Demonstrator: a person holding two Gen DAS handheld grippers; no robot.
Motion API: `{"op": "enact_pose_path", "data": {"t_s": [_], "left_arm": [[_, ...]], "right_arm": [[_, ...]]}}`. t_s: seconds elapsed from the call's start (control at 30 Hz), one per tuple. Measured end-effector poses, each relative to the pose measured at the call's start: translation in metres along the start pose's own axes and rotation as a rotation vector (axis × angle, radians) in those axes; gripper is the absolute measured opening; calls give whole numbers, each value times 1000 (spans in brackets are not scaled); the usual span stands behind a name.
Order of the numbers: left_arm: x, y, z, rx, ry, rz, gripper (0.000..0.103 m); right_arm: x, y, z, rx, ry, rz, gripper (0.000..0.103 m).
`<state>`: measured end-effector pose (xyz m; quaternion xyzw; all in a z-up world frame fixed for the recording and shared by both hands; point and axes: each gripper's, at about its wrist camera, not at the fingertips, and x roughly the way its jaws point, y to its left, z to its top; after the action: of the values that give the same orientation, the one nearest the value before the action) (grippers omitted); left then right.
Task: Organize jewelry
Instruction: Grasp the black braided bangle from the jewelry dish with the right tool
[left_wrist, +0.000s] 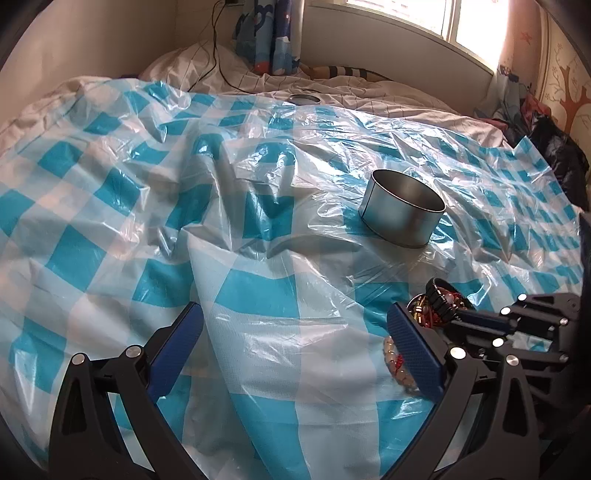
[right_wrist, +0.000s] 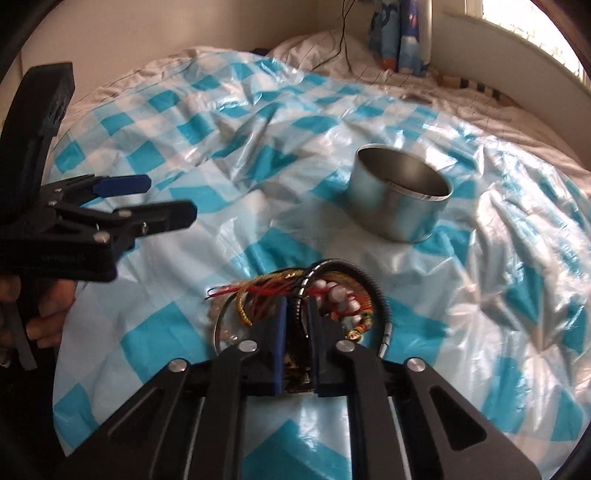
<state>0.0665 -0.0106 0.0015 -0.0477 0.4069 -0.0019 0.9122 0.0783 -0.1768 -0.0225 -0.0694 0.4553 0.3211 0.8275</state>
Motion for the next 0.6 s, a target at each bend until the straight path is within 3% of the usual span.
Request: {"op": "enact_pose_path", "data": {"t_s": [0.17, 0.33, 0.43, 0.53, 0.6], "left_arm": [[-2, -3, -2, 5, 3, -56, 96], [-8, -47, -13, 184, 3, -247, 96], [-7, -70, -21, 277, 10, -286, 96], [0, -75, -20, 259, 43, -348, 94], [6, -74, -18, 213, 60, -419, 79]], "right_arm": [[-20, -44, 4, 281, -116, 190, 10], [-35, -98, 2, 596, -260, 373, 10], [-37, -114, 1, 687, -303, 421, 11], [-35, -122, 2, 731, -312, 430, 11], [-35, -124, 3, 744, -311, 432, 11]]}}
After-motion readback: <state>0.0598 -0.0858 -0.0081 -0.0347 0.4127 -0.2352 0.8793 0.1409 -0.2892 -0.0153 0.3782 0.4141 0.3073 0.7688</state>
